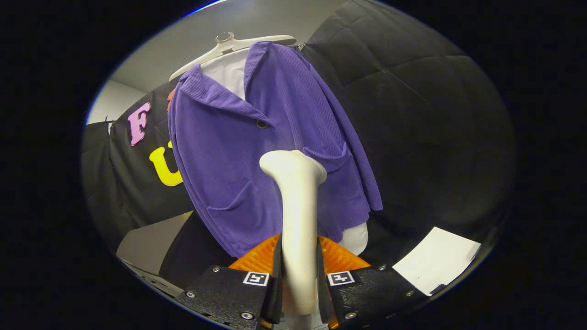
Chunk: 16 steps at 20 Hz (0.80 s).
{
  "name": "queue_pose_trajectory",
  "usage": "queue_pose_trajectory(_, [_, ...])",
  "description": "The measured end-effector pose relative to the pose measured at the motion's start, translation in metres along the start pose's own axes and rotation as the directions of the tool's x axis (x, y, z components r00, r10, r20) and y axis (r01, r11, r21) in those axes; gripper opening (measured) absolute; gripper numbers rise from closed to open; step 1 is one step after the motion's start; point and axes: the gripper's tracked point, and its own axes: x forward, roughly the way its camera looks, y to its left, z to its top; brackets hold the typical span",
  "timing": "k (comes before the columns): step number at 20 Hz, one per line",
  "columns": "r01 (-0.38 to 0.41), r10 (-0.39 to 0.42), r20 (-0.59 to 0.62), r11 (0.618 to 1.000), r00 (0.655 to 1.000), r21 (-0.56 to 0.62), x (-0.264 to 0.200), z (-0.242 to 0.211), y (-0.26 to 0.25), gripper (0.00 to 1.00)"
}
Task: Iron the clothes twice with a garment steamer, once on the left side and once on the right side.
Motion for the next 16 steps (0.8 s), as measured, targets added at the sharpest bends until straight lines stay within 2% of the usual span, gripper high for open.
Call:
queue_pose_trajectory(6, [0.068, -0.064, -0.115, 0.997, 0.991, 0.032, 0.021, -0.049, -0.01, 0.32])
queue_pose_trajectory(11, [0.112, -0.102, -0.198, 0.993, 0.975, 0.043, 0.043, -0.067, -0.005, 0.32])
queue_pose_trajectory(16, [0.125, -0.111, -0.266, 0.991, 0.958, 0.038, 0.043, -0.078, -0.006, 0.32])
